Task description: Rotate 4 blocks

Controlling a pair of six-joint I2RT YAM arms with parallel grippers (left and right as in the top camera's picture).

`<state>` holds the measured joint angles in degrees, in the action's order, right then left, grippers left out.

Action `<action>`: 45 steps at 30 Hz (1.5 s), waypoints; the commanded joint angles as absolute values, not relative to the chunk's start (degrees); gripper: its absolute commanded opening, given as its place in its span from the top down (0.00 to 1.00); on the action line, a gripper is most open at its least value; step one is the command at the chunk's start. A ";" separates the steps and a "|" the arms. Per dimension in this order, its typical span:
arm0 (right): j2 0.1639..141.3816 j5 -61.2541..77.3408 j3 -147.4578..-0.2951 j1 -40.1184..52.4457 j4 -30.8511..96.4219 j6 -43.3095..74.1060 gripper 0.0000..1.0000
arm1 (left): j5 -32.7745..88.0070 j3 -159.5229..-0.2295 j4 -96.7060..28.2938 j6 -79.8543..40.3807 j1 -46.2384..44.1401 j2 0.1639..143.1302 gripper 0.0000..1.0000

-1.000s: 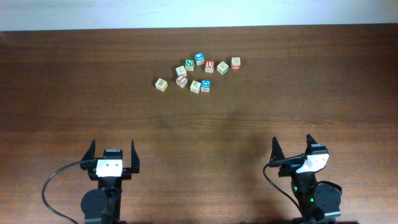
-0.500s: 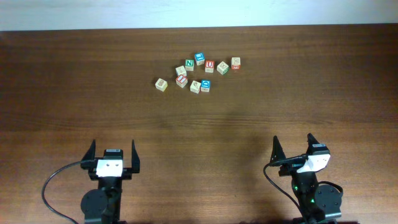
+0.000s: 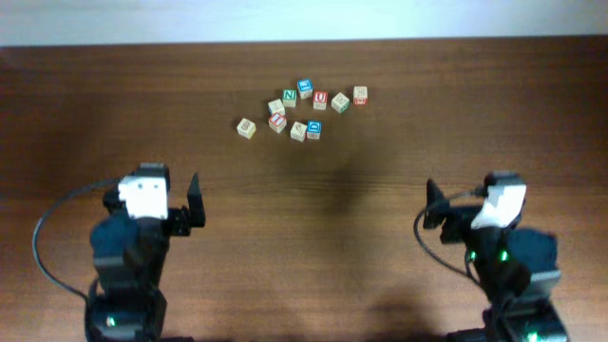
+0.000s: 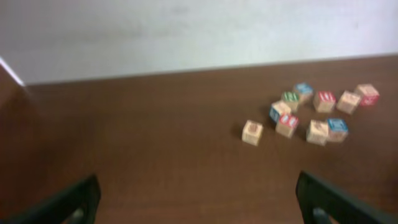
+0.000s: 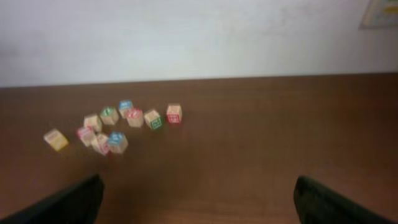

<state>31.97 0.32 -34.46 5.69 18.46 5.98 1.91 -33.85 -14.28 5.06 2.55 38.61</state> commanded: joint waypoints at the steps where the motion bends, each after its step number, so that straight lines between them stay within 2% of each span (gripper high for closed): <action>1: 45.78 1.67 -50.50 5.98 28.18 6.00 0.02 | 3.92 -51.09 -25.71 4.75 2.79 53.17 0.01; 5: 67.83 7.60 -73.38 6.00 44.03 6.00 0.02 | 4.08 -77.47 -45.23 4.80 2.79 74.15 0.01; 9: 84.01 15.46 -86.74 5.98 53.36 6.00 0.02 | 4.64 -98.43 -60.73 4.78 2.79 91.83 0.01; 12: 90.67 23.88 -86.70 6.37 49.34 6.42 0.01 | 7.94 -100.22 -60.42 4.73 2.76 96.95 0.01; 13: 93.56 25.02 -86.72 8.10 46.17 7.35 0.05 | 8.19 -100.22 -60.58 4.75 2.79 98.08 0.01; 16: 101.67 17.56 -91.20 15.75 40.82 18.06 0.06 | 7.62 -100.22 -59.35 4.73 2.79 99.00 0.01; 19: 119.00 10.52 -113.73 21.63 50.30 22.37 0.12 | -1.06 -100.25 -59.18 -2.44 2.79 99.00 0.01; 20: 126.02 7.66 -122.37 22.57 52.38 23.38 0.17 | -3.03 -100.25 -59.27 -5.58 2.79 99.00 0.01; 21: 128.86 5.67 -124.53 23.00 52.03 24.91 0.21 | -3.03 -100.25 -59.27 -7.16 2.79 99.00 0.01; 22: 130.54 3.62 -124.57 23.27 51.07 26.39 0.26 | -3.03 -100.25 -59.27 -7.31 2.79 99.00 0.00; 30: 141.53 0.51 -124.18 25.67 50.15 32.27 0.44 | -2.85 -100.22 -60.77 -7.33 2.79 99.04 0.00; 39: 143.83 -2.11 -123.07 25.80 51.55 33.32 0.64 | -2.83 -100.22 -61.17 -7.33 2.79 99.04 0.00; 42: 143.79 -0.51 -123.09 25.78 54.92 33.34 0.74 | -2.85 -100.22 -61.63 -7.31 2.79 99.04 0.00; 45: 143.46 -0.25 -125.08 25.76 62.33 33.32 0.79 | -2.83 -100.22 -61.78 -7.31 2.79 99.04 0.00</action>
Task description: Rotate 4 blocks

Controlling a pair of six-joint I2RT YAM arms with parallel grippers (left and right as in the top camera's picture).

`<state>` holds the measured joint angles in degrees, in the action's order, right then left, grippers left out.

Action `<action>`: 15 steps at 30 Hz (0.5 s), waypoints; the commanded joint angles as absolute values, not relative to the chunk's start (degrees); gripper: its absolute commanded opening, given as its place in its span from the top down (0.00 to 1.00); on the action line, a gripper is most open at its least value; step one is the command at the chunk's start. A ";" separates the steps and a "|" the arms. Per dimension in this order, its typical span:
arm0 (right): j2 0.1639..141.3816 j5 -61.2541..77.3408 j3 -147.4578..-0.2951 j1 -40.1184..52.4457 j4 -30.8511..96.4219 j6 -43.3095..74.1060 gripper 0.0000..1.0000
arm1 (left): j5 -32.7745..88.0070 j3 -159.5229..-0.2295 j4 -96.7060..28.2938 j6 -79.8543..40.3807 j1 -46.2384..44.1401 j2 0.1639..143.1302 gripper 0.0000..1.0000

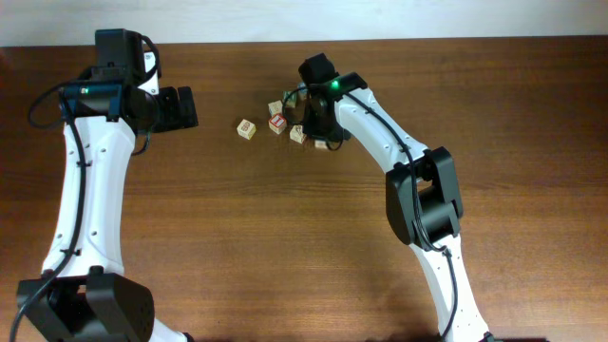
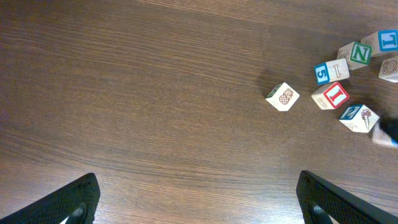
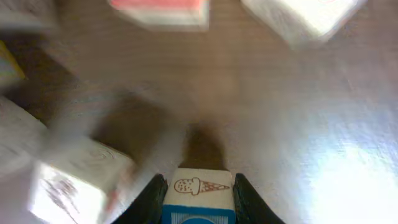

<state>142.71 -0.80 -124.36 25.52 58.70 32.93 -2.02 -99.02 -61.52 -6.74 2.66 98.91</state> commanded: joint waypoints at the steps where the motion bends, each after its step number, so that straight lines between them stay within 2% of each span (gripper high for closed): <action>1: 143.39 -0.25 -125.69 25.76 64.55 33.30 0.80 | -2.83 -100.22 -61.82 -7.31 2.79 99.04 0.00; 8: 142.74 -0.21 -126.08 25.76 80.90 33.30 0.81 | -2.85 -100.22 -63.35 -7.29 2.79 99.04 0.01; 13: 141.43 3.25 -126.08 25.76 81.93 30.92 0.80 | -2.83 -100.22 -64.01 -7.29 2.79 99.04 0.01; 14: 141.08 3.73 -126.08 25.76 82.15 30.24 0.79 | -2.83 -100.22 -64.01 -7.29 2.79 99.04 0.01; 15: 140.81 4.36 -126.13 25.74 82.35 28.95 0.72 | -2.83 -100.22 -64.01 -7.29 2.79 99.04 0.01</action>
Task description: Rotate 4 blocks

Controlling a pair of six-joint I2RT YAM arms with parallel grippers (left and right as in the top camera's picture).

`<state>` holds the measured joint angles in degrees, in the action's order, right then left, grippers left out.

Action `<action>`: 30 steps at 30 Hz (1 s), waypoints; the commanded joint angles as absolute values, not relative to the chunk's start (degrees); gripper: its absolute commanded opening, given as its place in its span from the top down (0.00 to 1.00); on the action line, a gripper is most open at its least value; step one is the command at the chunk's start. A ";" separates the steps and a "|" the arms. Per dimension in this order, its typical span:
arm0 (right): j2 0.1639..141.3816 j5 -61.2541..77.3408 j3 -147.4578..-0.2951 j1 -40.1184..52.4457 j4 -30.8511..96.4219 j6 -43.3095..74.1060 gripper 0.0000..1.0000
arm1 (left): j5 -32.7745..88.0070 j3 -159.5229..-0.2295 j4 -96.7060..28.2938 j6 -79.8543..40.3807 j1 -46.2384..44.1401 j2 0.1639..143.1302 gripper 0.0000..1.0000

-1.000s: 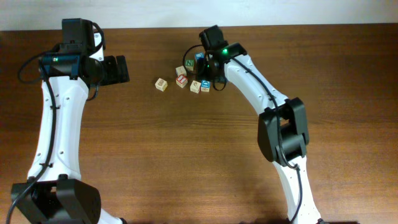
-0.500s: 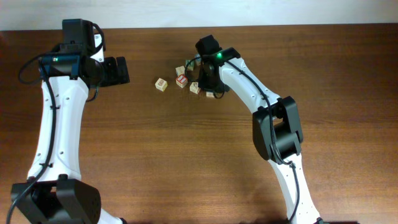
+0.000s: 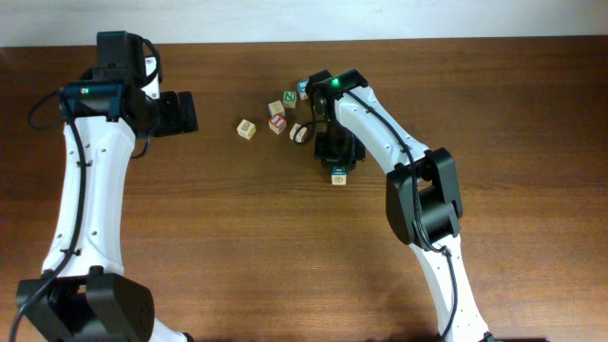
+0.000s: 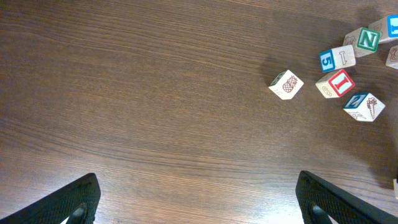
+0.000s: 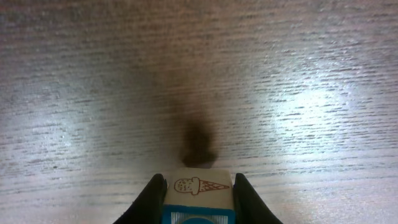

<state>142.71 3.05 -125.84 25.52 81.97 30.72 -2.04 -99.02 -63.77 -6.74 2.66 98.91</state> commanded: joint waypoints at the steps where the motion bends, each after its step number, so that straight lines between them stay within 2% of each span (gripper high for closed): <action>1: 140.64 4.49 -126.45 25.74 82.76 28.67 0.64 | -2.83 -100.22 -64.12 -7.29 2.79 99.04 0.01; 5: 140.05 4.99 -127.87 24.40 83.18 27.64 0.60 | -2.85 -100.22 -64.36 -7.27 2.79 99.04 0.01; 10: 140.05 6.76 -140.66 23.27 86.19 24.23 0.53 | -2.85 -100.22 -64.34 -7.29 2.79 99.04 0.01; 16: 140.05 12.12 -144.51 23.46 83.26 20.73 0.54 | -3.07 -102.04 -64.60 -7.29 2.79 99.04 0.01; 23: 140.05 12.27 -144.51 27.35 79.02 19.73 0.53 | -3.09 -103.88 -65.58 -7.29 2.81 99.04 0.01; 27: 140.07 8.71 -144.51 29.74 72.40 27.05 0.54 | -6.48 -103.88 -64.14 -11.99 6.00 99.04 0.01; 30: 140.66 -0.84 -144.31 33.17 69.23 29.93 0.54 | -6.48 -103.88 -64.18 -11.99 8.56 99.04 0.01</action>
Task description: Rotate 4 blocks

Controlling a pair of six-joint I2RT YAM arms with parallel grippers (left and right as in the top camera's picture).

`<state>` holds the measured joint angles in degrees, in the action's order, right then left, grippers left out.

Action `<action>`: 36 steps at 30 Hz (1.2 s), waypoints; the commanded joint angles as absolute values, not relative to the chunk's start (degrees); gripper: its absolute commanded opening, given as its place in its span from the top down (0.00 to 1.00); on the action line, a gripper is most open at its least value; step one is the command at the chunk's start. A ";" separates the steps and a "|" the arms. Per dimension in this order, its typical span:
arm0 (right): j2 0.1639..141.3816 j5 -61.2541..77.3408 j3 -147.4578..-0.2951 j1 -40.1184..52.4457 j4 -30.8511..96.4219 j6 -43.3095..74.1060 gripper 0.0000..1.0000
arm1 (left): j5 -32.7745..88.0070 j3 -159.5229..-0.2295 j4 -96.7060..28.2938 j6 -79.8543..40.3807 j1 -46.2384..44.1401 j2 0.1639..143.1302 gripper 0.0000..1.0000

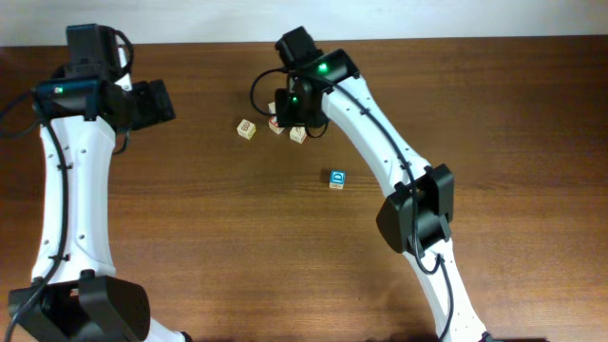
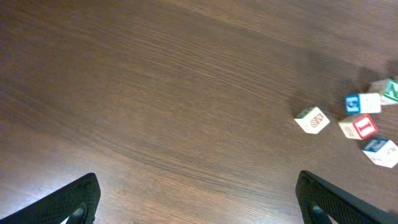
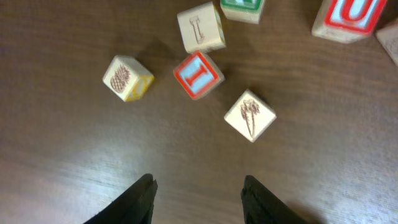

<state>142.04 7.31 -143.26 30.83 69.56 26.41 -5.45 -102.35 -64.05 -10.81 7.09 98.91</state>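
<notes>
Several wooden picture and letter blocks lie clustered at the far middle of the table. In the right wrist view I see a pineapple block (image 3: 127, 78), a red I block (image 3: 198, 74) and a plant-drawing block (image 3: 250, 116). My right gripper (image 3: 198, 194) hangs open above the table just in front of them, holding nothing. One blue-topped block (image 1: 336, 179) stands alone nearer the table's middle. My left gripper (image 2: 198, 200) is open over bare table at the far left (image 1: 163, 103), well left of the pineapple block (image 2: 312, 120).
More blocks sit behind the three: one with a line drawing (image 3: 200, 27), a green one (image 3: 242, 5) and a U block (image 3: 345, 15). The brown wooden table (image 1: 190, 247) ends at a pale wall along the far edge.
My right gripper was shut on the blue ice-cream block down at the table. Now it is open over the cluster and that block stands alone. The left arm has shifted slightly left.
Both arms stood folded at the near edge, grippers open, blocks clustered far off. Then my right gripper was shut on the blue ice-cream block in the cluster, the left arm out at the far left. Then the block was nearer the middle, where it now stands free.
</notes>
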 commanded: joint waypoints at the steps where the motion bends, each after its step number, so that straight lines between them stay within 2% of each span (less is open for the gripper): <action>1: 141.34 -4.69 -144.27 34.09 69.21 31.77 0.54 | -6.48 -103.88 -64.34 -11.97 8.60 99.04 0.01; 6: 148.07 -7.33 -144.18 33.04 68.40 40.07 0.55 | -6.46 -103.88 -64.82 -11.99 8.58 99.04 0.01; 12: 152.55 -8.86 -144.16 30.98 65.93 42.48 0.55 | -6.31 -103.88 -64.82 -11.97 8.58 99.04 0.01; 13: 152.59 -7.99 -144.11 31.11 65.95 42.30 0.63 | -6.31 -103.88 -64.82 -11.99 8.58 99.04 0.01; 15: 152.59 -7.99 -144.11 31.09 66.43 42.28 0.70 | -6.31 -103.88 -64.82 -11.97 8.58 99.04 0.01; 17: 152.64 -7.99 -143.90 31.09 66.67 42.19 0.75 | -6.31 -103.88 -64.84 -11.97 8.58 99.04 0.01; 20: 152.64 -7.68 -143.90 31.11 68.90 40.29 0.76 | -6.31 -103.88 -64.84 -11.97 8.58 99.04 0.01; 25: 152.64 2.59 -143.90 31.14 77.62 36.21 0.71 | -6.31 -103.88 -64.84 -11.97 8.58 99.04 0.01; 33: 152.62 3.57 -143.96 31.14 91.11 34.70 0.69 | -6.31 -103.88 -65.06 -11.97 8.58 99.04 0.01; 34: 152.62 4.84 -144.33 31.09 91.15 33.30 0.66 | -6.31 -103.88 -65.08 -11.97 8.58 99.04 0.01; 36: 152.62 5.85 -146.23 31.05 91.74 32.16 0.52 | -6.31 -103.88 -65.19 -11.97 8.58 99.04 0.01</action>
